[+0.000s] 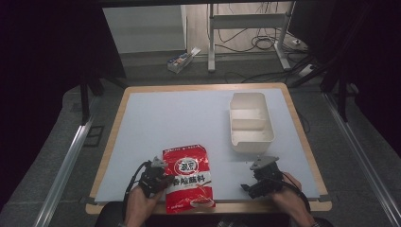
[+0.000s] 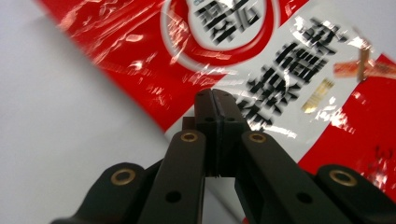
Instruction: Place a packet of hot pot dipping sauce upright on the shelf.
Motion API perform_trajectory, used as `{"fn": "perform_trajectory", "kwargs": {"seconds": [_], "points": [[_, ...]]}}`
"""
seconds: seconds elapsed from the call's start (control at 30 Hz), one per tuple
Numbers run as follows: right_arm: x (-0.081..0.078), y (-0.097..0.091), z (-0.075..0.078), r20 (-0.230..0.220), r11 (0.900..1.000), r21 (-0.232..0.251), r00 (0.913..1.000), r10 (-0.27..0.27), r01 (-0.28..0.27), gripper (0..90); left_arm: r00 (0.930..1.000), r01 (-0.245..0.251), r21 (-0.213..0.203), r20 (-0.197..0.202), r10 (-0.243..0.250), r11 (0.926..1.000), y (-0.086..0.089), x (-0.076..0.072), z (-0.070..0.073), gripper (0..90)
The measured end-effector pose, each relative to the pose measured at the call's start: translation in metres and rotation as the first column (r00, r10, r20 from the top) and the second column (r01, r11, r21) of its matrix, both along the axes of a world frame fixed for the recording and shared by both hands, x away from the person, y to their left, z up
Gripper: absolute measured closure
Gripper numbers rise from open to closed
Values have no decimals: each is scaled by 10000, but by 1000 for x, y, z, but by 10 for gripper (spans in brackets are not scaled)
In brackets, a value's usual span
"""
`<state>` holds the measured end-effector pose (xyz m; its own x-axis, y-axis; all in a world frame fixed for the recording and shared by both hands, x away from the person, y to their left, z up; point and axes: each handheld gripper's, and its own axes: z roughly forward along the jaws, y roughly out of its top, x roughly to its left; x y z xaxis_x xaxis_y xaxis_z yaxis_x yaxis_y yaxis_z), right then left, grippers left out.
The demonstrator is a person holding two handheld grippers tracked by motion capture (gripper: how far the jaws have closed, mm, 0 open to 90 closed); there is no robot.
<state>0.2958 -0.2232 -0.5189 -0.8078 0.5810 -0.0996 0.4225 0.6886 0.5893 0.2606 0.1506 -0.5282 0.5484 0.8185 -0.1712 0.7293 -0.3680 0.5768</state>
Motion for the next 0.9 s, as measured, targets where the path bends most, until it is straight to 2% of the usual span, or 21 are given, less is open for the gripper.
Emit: {"fn": "perform_trajectory", "kwargs": {"seconds": [0.13,0.17,0.23,0.3,0.33,0.37,0.43,0.47,0.5,0.53,0.6,0.63,0.67,0.7,0.73,0.77,0.8,0.87,0.9], "points": [[0,-2,0,-39,9999,56,9999,-97,98,52,9999,16,-252,107,-13,9997,0,0,0,899],[0,-2,0,-58,9999,53,9999,-109,109,52,9989,431,-680,191,-419,9968,-3,-6,4,899],[0,-1,0,-38,10000,14,9999,-98,98,52,9957,872,-694,357,-849,9938,-8,-15,9,899],[1,-1,0,-46,10000,-28,10000,-63,63,52,9917,1269,-1147,354,-1237,9853,-11,-26,12,899],[1,-1,0,-46,10000,-28,10000,-63,63,52,9917,1269,-1147,354,-1237,9853,-11,-26,12,899],[1,-1,-1,-64,10000,-31,10000,-62,62,52,9873,1587,-1388,256,-1566,9775,-15,-35,13,899],[1,-1,-1,-59,10000,-40,10000,-74,74,52,9797,2007,-1389,295,-1985,9698,-19,-42,13,898],[0,-1,-1,-26,10000,-42,10000,-68,68,52,9797,2007,-1389,295,-1985,9698,-19,-42,13,898],[0,-1,0,-27,9999,-40,9999,-103,103,52,9725,2328,-1538,298,-2310,9603,-24,-47,15,897],[0,-2,0,-17,9999,-50,9999,-118,118,52,9698,2439,-1618,348,-2415,9562,-27,-50,16,897],[1,-2,0,0,9999,-62,9999,-102,102,52,9604,2784,-1587,320,-2769,9472,-33,-55,18,878],[1,-2,0,0,9999,-62,9999,-102,102,52,9604,2784,-1587,320,-2769,9472,-33,-55,18,877],[1,-2,0,-18,9999,-51,9999,-128,128,52,9510,3087,-1427,287,-3078,9404,-42,-61,15,877],[1,-3,0,-26,9999,-44,9999,-124,124,52,9510,3087,-1427,287,-3078,9404,-42,-61,15,878],[1,-2,0,-18,9999,-50,9999,-134,134,52,9444,3283,-1268,264,-3277,9360,-48,-65,11,881],[1,-2,0,-18,9999,-50,9999,-134,134,52,9444,3283,-1268,264,-3277,9360,-48,-65,11,883],[1,-2,0,29,9999,-64,9999,-142,142,52,9388,3430,-1074,58,-3444,9332,-54,-69,5,888],[1,-2,0,32,9999,-69,9999,-142,142,52,9368,3479,-999,-8,-3497,9322,-56,-70,1,896],[1,-3,0,40,9999,-92,9999,-123,124,52,9343,3537,-789,-170,-3560,9320,-57,-71,-3,897]]}}
